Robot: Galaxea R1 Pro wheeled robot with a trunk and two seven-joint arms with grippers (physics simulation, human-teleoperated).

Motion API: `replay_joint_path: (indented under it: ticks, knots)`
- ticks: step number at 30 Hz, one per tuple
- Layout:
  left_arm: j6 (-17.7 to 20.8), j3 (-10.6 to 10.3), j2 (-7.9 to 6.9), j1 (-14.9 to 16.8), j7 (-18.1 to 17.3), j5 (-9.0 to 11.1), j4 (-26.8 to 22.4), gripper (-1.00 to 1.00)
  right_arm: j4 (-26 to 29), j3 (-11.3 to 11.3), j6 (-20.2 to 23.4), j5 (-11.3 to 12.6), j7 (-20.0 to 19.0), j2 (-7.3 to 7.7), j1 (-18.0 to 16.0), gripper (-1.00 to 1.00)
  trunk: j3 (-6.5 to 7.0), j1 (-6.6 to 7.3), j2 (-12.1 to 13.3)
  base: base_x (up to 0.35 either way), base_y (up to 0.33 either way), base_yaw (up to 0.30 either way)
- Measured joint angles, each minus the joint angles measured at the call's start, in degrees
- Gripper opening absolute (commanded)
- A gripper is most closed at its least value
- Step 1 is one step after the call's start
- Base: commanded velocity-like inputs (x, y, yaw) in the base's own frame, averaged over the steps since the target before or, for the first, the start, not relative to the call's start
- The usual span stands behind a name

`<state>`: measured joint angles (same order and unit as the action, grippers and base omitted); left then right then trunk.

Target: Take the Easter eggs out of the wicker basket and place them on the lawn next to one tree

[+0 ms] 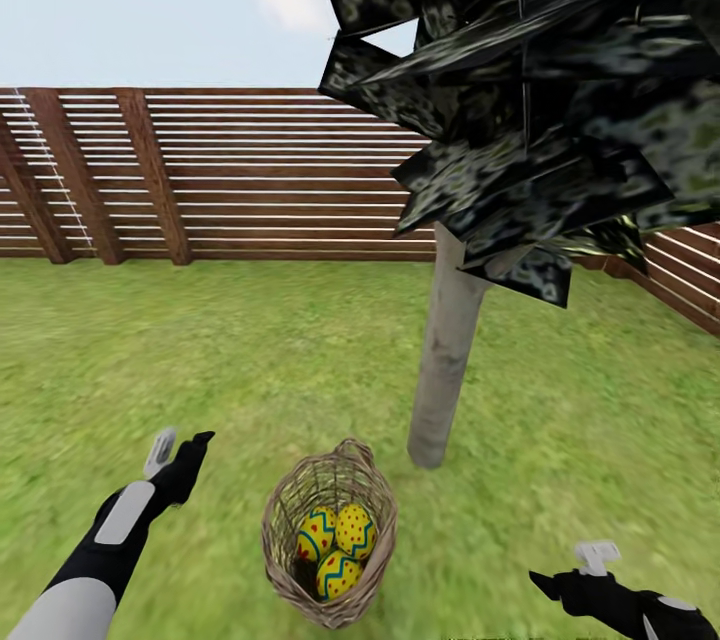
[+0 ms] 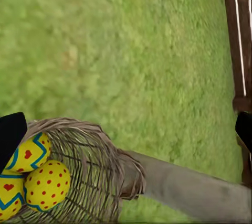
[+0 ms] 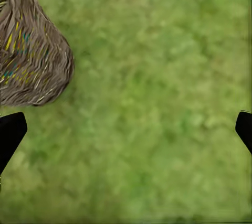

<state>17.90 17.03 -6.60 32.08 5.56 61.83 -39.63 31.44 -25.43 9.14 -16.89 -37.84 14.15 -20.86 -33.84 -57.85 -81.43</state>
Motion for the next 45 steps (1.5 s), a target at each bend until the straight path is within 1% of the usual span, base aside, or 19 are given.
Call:
replay_joint_path:
  ticks: [2, 5, 17, 22, 25, 28, 30, 31, 32, 33, 34, 35, 36, 37, 38, 40, 41, 42, 45]
  knots:
    - [-0.1, 0.0, 0.01, 0.0, -1.4, 0.0, 0.3, 1.0, -0.1, 0.0, 0.0, 0.1, 0.1, -0.01, 0.0, 1.0, 0.08, 0.0, 0.0, 0.0, 0.294, -0.247]
    - [-0.1, 0.0, 0.01, 0.0, -2.1, 0.0, 0.4, 1.0, -0.1, 0.0, 0.0, 0.1, 0.1, -0.07, 0.0, 1.0, 0.2, 0.0, 0.0, 0.0, 0.323, -0.256]
    - [-0.2, 0.0, 0.01, 0.0, -2.3, 0.0, 0.4, 1.0, -0.1, 0.0, -0.1, 0.0, 0.1, -0.05, 0.0, 1.0, 0.73, 0.0, 0.0, 0.0, 0.338, -0.254]
    - [-0.1, 0.1, -0.06, 0.0, -2.4, 0.1, 0.5, 1.0, -0.1, 0.1, -0.1, -0.2, 0.2, -0.22, 0.0, 1.0, 0.82, 0.0, 0.0, 0.0, 0.339, -0.063]
    - [-0.1, 0.1, -0.05, 0.0, -2.4, 0.1, 0.4, 1.0, 0.4, 0.4, 0.0, -0.2, 1.6, -0.62, 0.0, 1.0, 0.82, 0.0, 0.0, 0.0, 0.313, -0.005]
    - [-0.2, 0.0, 0.07, 0.0, -2.4, 0.1, 0.4, 1.0, 1.1, 1.9, 0.1, -0.1, 5.0, -0.7, 0.0, 1.0, 0.82, 0.0, 0.0, 0.0, 0.09, -0.001]
    - [-0.4, -0.1, 0.33, 0.0, -2.4, 0.0, 0.4, 1.0, 2.9, 4.4, 0.5, -0.1, 7.2, -0.99, -0.1, 1.0, 0.82, 0.0, 0.0, 0.0, 0.018, 0.0]
    - [-0.5, -0.1, 0.43, 0.0, -2.4, 0.0, 0.3, 1.0, 4.7, 7.1, 1.1, 0.0, 8.9, -1.95, -0.1, 1.0, 0.82, 0.0, 0.0, 0.0, 0.006, 0.0]
    - [-0.4, -0.1, 0.45, 0.0, -2.4, 0.0, 0.2, 1.0, 7.3, 10.7, 2.9, 0.1, 11.5, -3.48, -0.1, 1.0, 0.82, 0.0, 0.0, 0.0, 0.003, 0.0]
    - [-0.3, 0.0, 0.34, 0.0, -2.4, 0.0, 0.0, 1.0, 9.9, 14.0, 6.3, 0.2, 14.9, -5.09, -0.2, 1.0, 0.82, 0.0, 0.0, 0.0, 0.002, 0.0]
    - [-0.1, 0.1, 0.19, 0.0, -2.4, 0.0, -0.4, 1.0, 12.5, 16.5, 10.5, 0.3, 18.5, -6.51, -0.2, 1.0, 0.82, 0.0, 0.0, 0.0, 0.0, 0.0]
    - [0.1, 0.1, 0.1, 0.0, -2.6, 0.1, -0.9, 1.0, 15.2, 18.3, 14.2, 0.4, 21.7, -8.12, -0.2, 1.0, 0.83, 0.0, 0.0, 0.0, 0.0, 0.0]
    - [0.2, 0.1, 0.06, 0.0, -2.9, 0.1, -1.3, 1.0, 17.0, 19.4, 16.3, 0.4, 23.4, -9.42, -0.2, 1.0, 0.82, 0.0, 0.0, 0.0, 0.0, 0.0]
    - [0.2, 0.1, 0.03, 0.0, -3.3, 0.1, -1.7, 1.0, 19.7, 21.5, 19.2, 0.5, 25.2, -11.63, -0.4, 1.0, 0.83, 0.0, 0.0, 0.0, 0.0, 0.0]
    - [0.3, 0.0, 0.04, 0.0, -3.5, 0.1, -1.9, 1.0, 21.0, 23.0, 21.2, 0.4, 25.9, -12.89, -1.1, 1.0, 0.83, 0.0, 0.0, 0.0, 0.0, 0.0]
    - [0.4, 0.0, 0.04, 0.0, -3.7, 0.1, -2.0, 1.0, 21.6, 25.1, 25.2, 0.5, 26.2, -13.82, -3.2, 1.0, 0.83, 0.0, 0.0, 0.0, 0.0, 0.0]
    - [0.5, 0.0, 0.05, 0.0, -3.7, 0.1, -2.1, 1.0, 21.6, 25.8, 26.7, 0.6, 26.2, -14.03, -4.1, 1.0, 0.82, 0.0, 0.0, 0.0, 0.0, 0.0]
    - [0.9, 0.0, 0.07, 0.0, -3.7, 0.1, -2.1, 1.0, 21.7, 27.0, 29.6, 0.8, 26.2, -15.01, -6.3, 1.0, 0.83, 0.0, 0.0, 0.0, 0.0, 0.0]
    - [1.1, -0.1, 0.27, 0.0, -3.7, 0.1, -2.1, 1.0, 20.4, 27.6, 33.8, 0.8, 26.2, -17.45, -9.4, 1.0, 0.82, 0.0, 0.0, 0.0, 0.0, 0.0]
